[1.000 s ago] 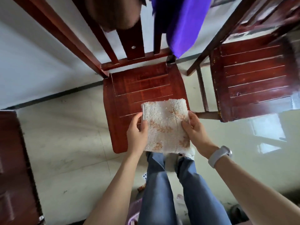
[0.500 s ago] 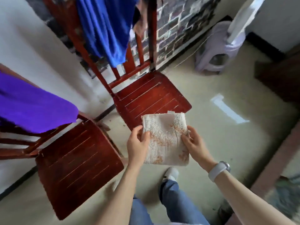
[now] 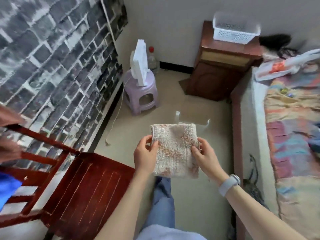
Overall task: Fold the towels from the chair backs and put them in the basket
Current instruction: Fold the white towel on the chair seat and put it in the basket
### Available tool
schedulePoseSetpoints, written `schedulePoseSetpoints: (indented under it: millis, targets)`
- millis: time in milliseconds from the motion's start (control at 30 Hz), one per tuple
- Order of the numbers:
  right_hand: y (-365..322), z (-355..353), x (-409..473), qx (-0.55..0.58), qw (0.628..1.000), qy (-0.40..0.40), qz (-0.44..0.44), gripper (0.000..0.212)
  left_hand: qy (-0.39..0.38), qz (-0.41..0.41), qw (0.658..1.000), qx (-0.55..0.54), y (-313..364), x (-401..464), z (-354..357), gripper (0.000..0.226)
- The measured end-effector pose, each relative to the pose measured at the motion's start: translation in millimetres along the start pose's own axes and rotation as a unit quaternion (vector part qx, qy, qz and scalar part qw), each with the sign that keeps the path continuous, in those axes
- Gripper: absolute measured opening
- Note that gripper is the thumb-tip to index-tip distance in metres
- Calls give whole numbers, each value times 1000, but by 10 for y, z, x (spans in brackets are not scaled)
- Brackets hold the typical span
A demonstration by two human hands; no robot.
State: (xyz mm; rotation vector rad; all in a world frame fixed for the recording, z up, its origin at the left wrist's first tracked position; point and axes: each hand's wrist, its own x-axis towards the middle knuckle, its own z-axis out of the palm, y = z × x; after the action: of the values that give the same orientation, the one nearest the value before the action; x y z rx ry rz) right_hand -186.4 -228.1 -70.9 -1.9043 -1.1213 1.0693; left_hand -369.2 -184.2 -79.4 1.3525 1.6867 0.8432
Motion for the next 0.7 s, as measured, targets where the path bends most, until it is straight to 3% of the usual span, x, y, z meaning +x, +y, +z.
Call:
schedulePoseSetpoints:
  millis: [367,533,700]
  targets:
    - [-576,-1083,2030,42,991,120,28,33,-100,72,992,11,1471,2083,1255,26]
    - [-557,-1624,2838,77,983,161,40,32,-163,98,982,19,2023,2768,1961,23]
    - [-451,-2235,3862,94,980,170,41,30,-173,120,977,15,2513,3491,2791,19]
